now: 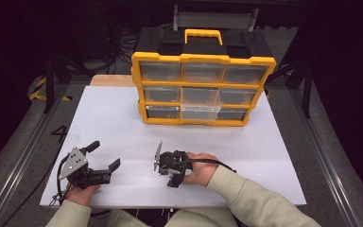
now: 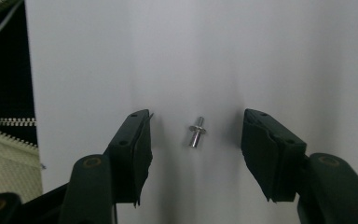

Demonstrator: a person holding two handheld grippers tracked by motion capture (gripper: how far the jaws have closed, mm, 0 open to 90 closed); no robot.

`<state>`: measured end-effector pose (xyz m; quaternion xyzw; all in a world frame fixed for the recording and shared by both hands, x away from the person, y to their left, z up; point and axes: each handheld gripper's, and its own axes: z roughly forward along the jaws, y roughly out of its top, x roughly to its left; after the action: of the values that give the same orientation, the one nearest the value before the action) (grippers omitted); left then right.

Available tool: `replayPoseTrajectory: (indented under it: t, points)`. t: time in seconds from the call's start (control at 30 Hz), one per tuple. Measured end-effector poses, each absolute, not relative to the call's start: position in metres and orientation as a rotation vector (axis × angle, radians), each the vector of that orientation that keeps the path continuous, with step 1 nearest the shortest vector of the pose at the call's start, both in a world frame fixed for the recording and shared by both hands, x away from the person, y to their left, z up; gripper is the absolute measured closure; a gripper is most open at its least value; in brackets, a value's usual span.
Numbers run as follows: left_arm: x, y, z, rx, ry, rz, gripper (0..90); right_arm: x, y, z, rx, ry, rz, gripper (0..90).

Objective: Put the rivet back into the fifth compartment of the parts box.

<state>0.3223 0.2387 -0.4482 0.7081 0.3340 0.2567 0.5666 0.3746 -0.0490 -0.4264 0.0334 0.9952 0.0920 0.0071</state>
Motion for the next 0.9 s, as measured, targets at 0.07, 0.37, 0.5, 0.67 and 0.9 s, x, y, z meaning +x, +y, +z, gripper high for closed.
replayPoseTrajectory:
  t: [0.07, 0.37, 0.5, 0.67, 0.9]
  points:
    - [0.323, 0.239, -0.449, 1.663, 0.795, 0.598, 2.5, 0.378, -0.051, -0.425, 0.126, 3.112, 0.303, 56.2]
    - [0.323, 0.239, -0.449, 1.657, 0.794, 0.599, 2.5, 0.375, -0.05, -0.424, 0.1, 3.105, 0.289, 79.7]
    - [0.323, 0.239, -0.449, 1.659, 0.795, 0.593, 2.5, 0.375, -0.05, -0.424, 0.109, 3.107, 0.29, 81.6]
    - [0.324, 0.24, -0.449, 1.657, 0.801, 0.589, 2.5, 0.376, -0.05, -0.424, 0.123, 3.11, 0.285, 82.1]
    - [0.325, 0.24, -0.449, 1.651, 0.801, 0.588, 2.5, 0.378, -0.05, -0.412, 0.144, 3.122, 0.298, 82.2]
